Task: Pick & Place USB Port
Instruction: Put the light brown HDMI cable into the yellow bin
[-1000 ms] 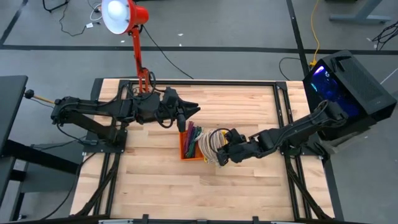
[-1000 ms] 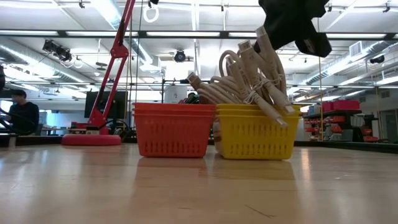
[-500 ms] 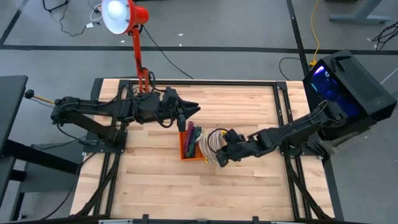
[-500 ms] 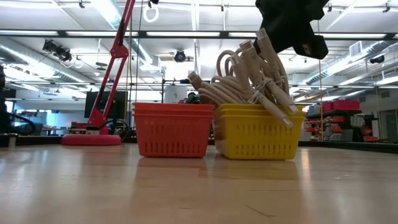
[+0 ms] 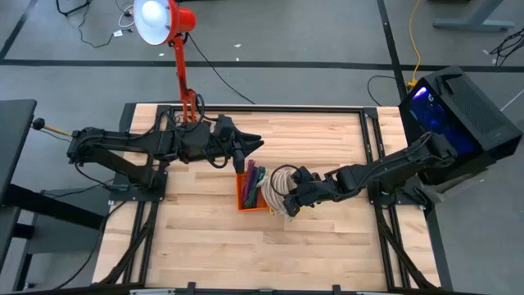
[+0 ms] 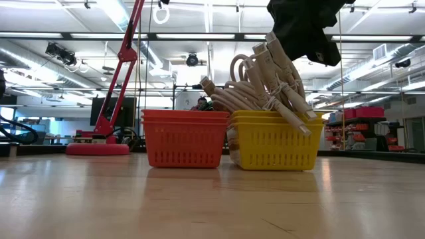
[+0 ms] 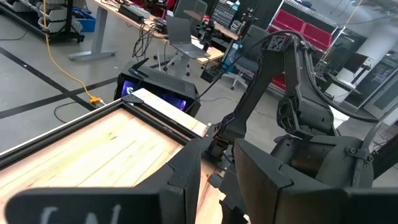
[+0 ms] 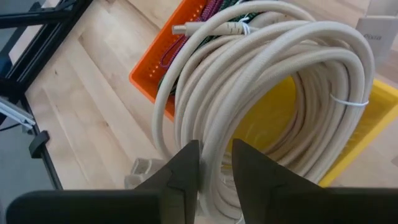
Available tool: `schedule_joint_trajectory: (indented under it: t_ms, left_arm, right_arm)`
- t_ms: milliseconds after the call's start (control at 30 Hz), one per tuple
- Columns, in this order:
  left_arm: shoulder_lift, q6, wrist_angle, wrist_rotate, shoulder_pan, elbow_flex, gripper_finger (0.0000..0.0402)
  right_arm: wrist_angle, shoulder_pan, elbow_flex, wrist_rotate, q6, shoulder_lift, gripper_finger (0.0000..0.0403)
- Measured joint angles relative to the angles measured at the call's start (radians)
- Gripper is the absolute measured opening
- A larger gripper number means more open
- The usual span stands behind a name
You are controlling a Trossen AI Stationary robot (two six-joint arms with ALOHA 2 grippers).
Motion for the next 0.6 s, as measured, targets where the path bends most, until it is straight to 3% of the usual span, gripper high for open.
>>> schedule_joint_trajectory:
  t_ms: [600]
  left_arm:
    - [0.0,0.0,0.0,0.0,0.0,0.0,0.0103]
  right_arm:
    - [0.049,-0.011,0.0,-0.022,-0.083,-0.027,0.0098]
